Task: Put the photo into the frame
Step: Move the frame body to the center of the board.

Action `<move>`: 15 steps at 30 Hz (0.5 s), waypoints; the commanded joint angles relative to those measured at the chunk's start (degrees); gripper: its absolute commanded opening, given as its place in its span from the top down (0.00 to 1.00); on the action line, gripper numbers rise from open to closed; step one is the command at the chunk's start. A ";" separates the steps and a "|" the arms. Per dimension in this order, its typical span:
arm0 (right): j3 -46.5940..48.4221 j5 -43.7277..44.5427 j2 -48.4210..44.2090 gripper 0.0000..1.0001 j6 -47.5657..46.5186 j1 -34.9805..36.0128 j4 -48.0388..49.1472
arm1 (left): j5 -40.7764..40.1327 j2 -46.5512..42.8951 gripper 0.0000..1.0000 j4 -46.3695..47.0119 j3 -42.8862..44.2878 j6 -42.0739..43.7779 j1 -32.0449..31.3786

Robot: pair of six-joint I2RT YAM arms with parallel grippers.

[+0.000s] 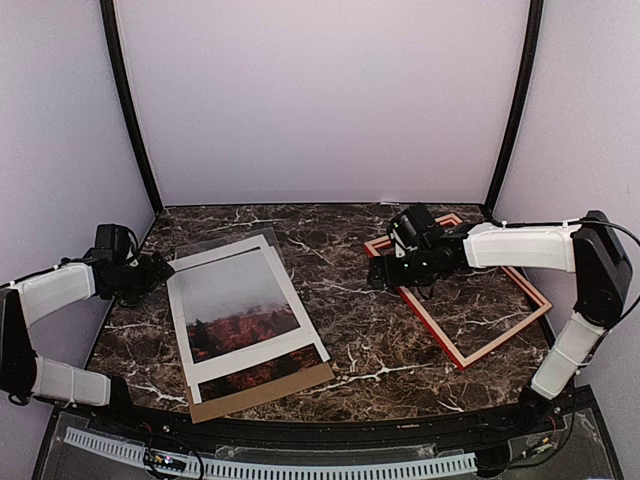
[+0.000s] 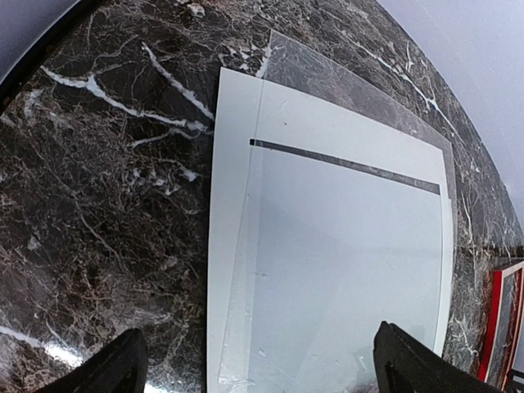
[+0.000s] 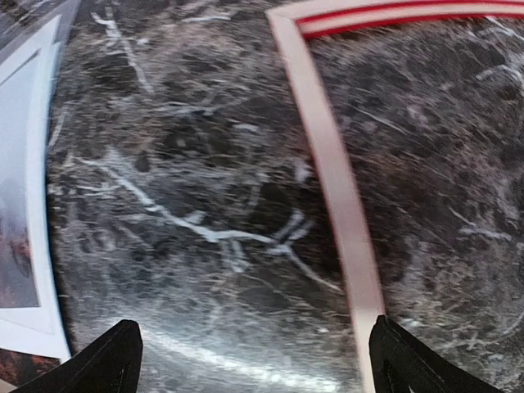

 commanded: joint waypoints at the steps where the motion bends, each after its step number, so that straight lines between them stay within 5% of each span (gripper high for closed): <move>1: -4.35 2.98 -0.25 0.03 -3.26 -4.10 -4.34 | 2.49 -2.33 0.01 -4.37 0.01 2.99 -0.30; 8: -7.18 0.68 2.31 0.11 -4.38 -5.99 -3.98 | 4.55 -5.24 0.01 -5.36 -0.30 3.71 -1.78; 15: -8.05 -2.44 3.72 0.39 -3.82 -3.70 -2.56 | 5.14 -4.41 0.01 -6.57 -0.13 3.29 -5.19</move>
